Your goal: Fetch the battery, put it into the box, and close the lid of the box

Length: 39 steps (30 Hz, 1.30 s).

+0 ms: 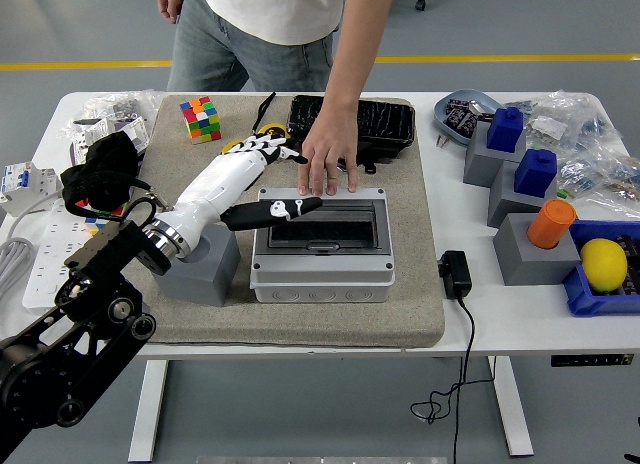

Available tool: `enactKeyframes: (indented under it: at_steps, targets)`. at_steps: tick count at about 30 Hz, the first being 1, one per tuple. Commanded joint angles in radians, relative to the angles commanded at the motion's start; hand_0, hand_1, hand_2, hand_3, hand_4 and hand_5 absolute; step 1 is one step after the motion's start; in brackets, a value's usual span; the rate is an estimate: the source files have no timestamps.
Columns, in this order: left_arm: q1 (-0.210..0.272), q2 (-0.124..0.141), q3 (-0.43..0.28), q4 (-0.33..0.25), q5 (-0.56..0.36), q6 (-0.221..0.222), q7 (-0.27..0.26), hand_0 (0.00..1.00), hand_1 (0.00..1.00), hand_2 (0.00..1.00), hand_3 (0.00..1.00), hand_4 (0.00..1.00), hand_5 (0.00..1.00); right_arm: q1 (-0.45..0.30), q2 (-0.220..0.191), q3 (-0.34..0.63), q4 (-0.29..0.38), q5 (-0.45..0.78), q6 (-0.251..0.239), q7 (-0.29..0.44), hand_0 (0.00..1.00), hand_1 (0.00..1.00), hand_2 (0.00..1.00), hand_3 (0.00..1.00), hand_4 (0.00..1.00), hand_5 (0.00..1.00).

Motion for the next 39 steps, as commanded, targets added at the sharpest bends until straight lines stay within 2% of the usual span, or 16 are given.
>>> enactKeyframes:
  at_steps: [2, 3, 6, 8, 9, 14, 15, 18, 20, 21, 26, 27, 32, 35, 37, 39]
  targets:
    - [0.018, -0.019, -0.071, 0.016, -0.085, -0.049, 0.010, 0.932, 0.897, 0.839, 0.758, 0.998, 0.868, -0.001, 0.002, -0.008, -0.003, 0.003, -0.002, 0.000, 0.671, 0.573, 0.574, 0.633, 0.998, 0.998]
    - [0.023, -0.025, -0.105, 0.024, -0.124, -0.066, 0.012, 0.885, 0.881, 0.843, 0.791, 0.998, 0.798, -0.002, 0.003, -0.010, -0.004, 0.004, -0.002, 0.000, 0.671, 0.572, 0.574, 0.634, 0.998, 0.998]
    - [0.040, -0.039, -0.206, 0.060, -0.254, -0.124, 0.026, 0.885, 0.881, 0.843, 0.791, 0.998, 0.798, -0.004, 0.005, -0.022, -0.005, 0.007, -0.005, 0.001, 0.671, 0.572, 0.574, 0.634, 0.998, 0.998]
    - [0.049, -0.045, -0.255, 0.073, -0.338, -0.141, 0.030, 0.885, 0.881, 0.843, 0.791, 0.998, 0.798, -0.003, 0.005, -0.027, -0.005, 0.007, -0.005, 0.001, 0.671, 0.572, 0.574, 0.634, 0.998, 0.998]
    - [0.054, -0.048, -0.283, 0.078, -0.377, -0.145, 0.031, 0.933, 0.956, 0.907, 0.883, 0.998, 0.794, -0.003, 0.005, -0.028, -0.005, 0.006, -0.005, 0.000, 0.671, 0.573, 0.574, 0.634, 0.998, 0.998]
    - [0.084, -0.053, -0.405, 0.084, -0.591, -0.121, 0.025, 0.933, 0.956, 0.907, 0.883, 0.998, 0.794, -0.002, 0.007, -0.035, -0.004, 0.002, -0.007, 0.000, 0.671, 0.573, 0.574, 0.634, 0.998, 0.998]
    - [0.091, -0.056, -0.427, 0.075, -0.630, -0.103, 0.030, 0.990, 0.998, 0.980, 0.953, 0.998, 0.844, -0.003, 0.008, -0.036, -0.005, 0.001, -0.008, 0.000, 0.673, 0.573, 0.574, 0.633, 0.998, 0.998]
    - [0.111, -0.054, -0.488, 0.037, -0.760, -0.040, 0.054, 0.990, 0.998, 0.980, 0.953, 0.998, 0.844, -0.006, 0.011, -0.037, -0.006, 0.000, -0.010, 0.001, 0.673, 0.573, 0.574, 0.633, 0.998, 0.998]
    - [0.127, -0.053, -0.509, 0.009, -0.716, 0.010, 0.056, 0.990, 0.998, 0.980, 0.953, 0.998, 0.844, -0.007, 0.013, -0.042, -0.008, -0.002, -0.012, 0.001, 0.673, 0.573, 0.574, 0.633, 0.998, 0.998]
    - [0.135, -0.054, -0.518, 0.000, -0.677, 0.028, 0.052, 0.998, 0.998, 0.998, 0.984, 0.998, 0.910, -0.007, 0.014, -0.043, -0.009, -0.002, -0.013, 0.001, 0.671, 0.574, 0.575, 0.634, 0.998, 0.998]
    - [0.176, -0.078, -0.589, -0.021, -0.462, 0.075, 0.013, 0.998, 0.998, 0.998, 0.984, 0.998, 0.910, -0.004, 0.017, -0.058, -0.009, -0.004, -0.014, 0.000, 0.671, 0.574, 0.575, 0.634, 0.998, 0.998]
    - [0.184, -0.081, -0.596, -0.020, -0.423, 0.089, 0.002, 0.998, 0.998, 0.998, 0.983, 0.998, 0.975, -0.003, 0.017, -0.061, -0.009, -0.006, -0.015, 0.000, 0.671, 0.575, 0.575, 0.634, 0.998, 0.998]
    - [0.218, -0.096, -0.604, 0.008, -0.222, 0.170, -0.094, 0.998, 0.998, 0.998, 0.983, 0.998, 0.975, -0.005, 0.025, -0.067, -0.026, -0.017, -0.019, 0.004, 0.671, 0.575, 0.575, 0.634, 0.998, 0.998]
    - [0.235, -0.119, -0.619, 0.032, -0.301, 0.253, -0.204, 0.998, 0.998, 0.998, 0.998, 0.998, 0.998, -0.009, 0.033, -0.077, -0.029, -0.021, -0.020, 0.001, 0.672, 0.574, 0.575, 0.634, 0.998, 0.998]
    - [0.241, -0.126, -0.621, 0.040, -0.373, 0.264, -0.238, 0.998, 0.998, 0.998, 0.998, 0.998, 0.998, -0.013, 0.035, -0.084, -0.028, -0.023, -0.020, 0.000, 0.672, 0.574, 0.575, 0.634, 0.998, 0.998]
    - [0.246, -0.129, -0.620, 0.052, -0.456, 0.236, -0.231, 0.998, 0.998, 0.998, 0.998, 0.998, 0.998, -0.016, 0.037, -0.090, -0.031, -0.026, -0.021, 0.000, 0.672, 0.575, 0.576, 0.635, 0.998, 0.998]
